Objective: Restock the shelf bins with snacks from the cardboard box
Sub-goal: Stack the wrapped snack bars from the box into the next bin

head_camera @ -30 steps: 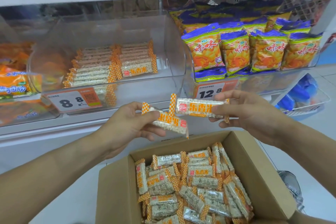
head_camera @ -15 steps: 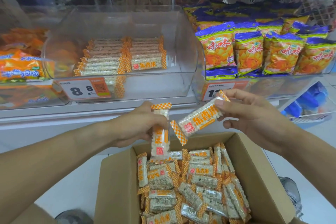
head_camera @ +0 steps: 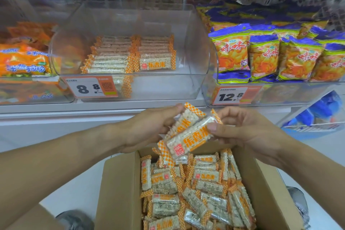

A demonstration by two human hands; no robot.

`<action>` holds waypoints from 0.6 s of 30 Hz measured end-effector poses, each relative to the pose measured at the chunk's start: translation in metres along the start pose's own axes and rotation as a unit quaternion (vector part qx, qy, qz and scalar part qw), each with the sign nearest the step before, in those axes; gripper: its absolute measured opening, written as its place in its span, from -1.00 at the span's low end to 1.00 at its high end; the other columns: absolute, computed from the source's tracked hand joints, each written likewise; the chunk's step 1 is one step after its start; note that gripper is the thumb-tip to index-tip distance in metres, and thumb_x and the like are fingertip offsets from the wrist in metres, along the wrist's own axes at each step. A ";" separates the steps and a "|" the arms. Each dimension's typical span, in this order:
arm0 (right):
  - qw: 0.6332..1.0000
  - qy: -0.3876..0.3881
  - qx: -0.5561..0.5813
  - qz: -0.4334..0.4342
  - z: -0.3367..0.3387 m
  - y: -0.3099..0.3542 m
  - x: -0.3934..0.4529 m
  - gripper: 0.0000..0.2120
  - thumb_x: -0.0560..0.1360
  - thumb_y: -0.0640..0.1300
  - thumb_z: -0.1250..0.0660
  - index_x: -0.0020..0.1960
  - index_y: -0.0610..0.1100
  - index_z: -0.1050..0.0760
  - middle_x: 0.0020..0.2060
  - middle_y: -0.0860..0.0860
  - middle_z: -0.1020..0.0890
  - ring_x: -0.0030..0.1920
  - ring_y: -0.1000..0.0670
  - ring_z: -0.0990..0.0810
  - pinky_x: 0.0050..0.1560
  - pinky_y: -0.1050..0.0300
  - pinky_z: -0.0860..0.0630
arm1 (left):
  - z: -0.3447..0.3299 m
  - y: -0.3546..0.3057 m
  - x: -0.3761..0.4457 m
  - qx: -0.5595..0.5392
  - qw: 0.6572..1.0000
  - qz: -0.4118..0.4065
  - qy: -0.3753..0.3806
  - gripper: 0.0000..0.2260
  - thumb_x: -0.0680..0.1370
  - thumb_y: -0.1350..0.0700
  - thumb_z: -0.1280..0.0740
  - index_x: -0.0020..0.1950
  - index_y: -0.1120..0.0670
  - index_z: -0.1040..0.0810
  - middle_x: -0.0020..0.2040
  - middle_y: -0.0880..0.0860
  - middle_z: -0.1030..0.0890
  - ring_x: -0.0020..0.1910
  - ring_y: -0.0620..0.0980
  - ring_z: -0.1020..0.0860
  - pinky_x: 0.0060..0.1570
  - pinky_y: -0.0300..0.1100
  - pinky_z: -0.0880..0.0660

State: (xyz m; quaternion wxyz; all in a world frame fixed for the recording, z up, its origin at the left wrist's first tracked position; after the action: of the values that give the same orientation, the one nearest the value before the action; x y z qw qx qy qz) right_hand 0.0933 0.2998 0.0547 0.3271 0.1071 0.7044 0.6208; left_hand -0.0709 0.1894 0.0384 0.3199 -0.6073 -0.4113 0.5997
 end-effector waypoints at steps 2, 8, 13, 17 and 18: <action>1.000 -0.027 -0.009 -0.012 -0.007 -0.006 0.003 -0.62 0.24 -0.13 -0.57 -0.02 -0.26 -0.57 -0.20 -0.14 -0.68 -0.29 0.01 -0.67 -0.31 0.23 -0.59 | -0.006 -0.002 -0.003 0.031 0.998 -0.013 0.052 -0.64 0.55 -0.10 -0.31 0.32 -0.07 -0.55 0.23 0.06 -0.65 0.11 -0.02 -0.59 0.11 -0.17 -0.50; 0.979 -0.060 -0.187 0.055 -0.012 -0.012 0.012 -0.49 0.29 0.14 -0.58 0.16 0.03 -0.51 0.10 0.06 -0.62 0.02 0.05 -0.64 -0.14 0.13 -0.60 | 0.002 0.003 -0.007 0.194 0.979 -0.032 0.057 -0.59 0.54 0.22 -0.45 0.32 0.04 -0.38 0.06 0.03 -0.69 0.01 0.05 -0.66 -0.01 0.00 -0.60; 0.927 0.083 -0.331 0.156 -0.033 -0.001 0.010 -0.45 0.39 0.27 -0.49 0.33 0.28 -0.42 0.18 0.17 -0.57 0.09 0.04 -0.61 0.01 0.04 -0.59 | 0.018 -0.010 -0.017 0.367 0.927 -0.077 0.024 -0.52 0.43 -0.04 -0.56 0.29 -0.14 -0.47 0.12 -0.13 -0.59 0.07 -0.20 -0.60 0.16 -0.05 -0.57; 0.882 0.057 -0.430 0.183 -0.046 -0.003 0.013 -0.47 0.36 0.39 -0.41 0.25 0.23 -0.45 0.08 0.25 -0.59 0.13 0.17 -0.57 0.13 0.07 -0.53 | 0.030 -0.027 -0.028 0.478 0.861 -0.144 -0.096 -0.50 0.28 -0.17 -0.61 0.16 -0.13 -0.59 0.03 -0.22 -0.54 0.00 -0.30 -0.55 0.06 -0.18 -0.54; 0.874 0.054 -0.440 0.200 -0.050 -0.002 0.014 -0.51 0.38 0.37 -0.39 0.23 0.21 -0.45 0.08 0.26 -0.58 0.14 0.19 -0.55 0.13 0.09 -0.52 | 0.031 -0.031 -0.030 0.495 0.844 -0.174 -0.113 -0.52 0.28 -0.15 -0.61 0.14 -0.12 -0.61 0.02 -0.20 -0.52 -0.01 -0.28 -0.54 0.06 -0.19 -0.52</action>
State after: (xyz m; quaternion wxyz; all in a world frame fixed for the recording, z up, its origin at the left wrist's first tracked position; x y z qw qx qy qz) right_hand 0.0530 0.2668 0.0490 0.1709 0.0577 0.3387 0.9235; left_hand -0.1030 0.1734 0.0775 0.6282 -0.2154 -0.1920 0.7226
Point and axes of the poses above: each hand's wrist, its own x-axis towards the middle knuckle, its own z-axis out of the back of the hand, y = z × x, the point moved 5 cm from there along x, towards the middle knuckle
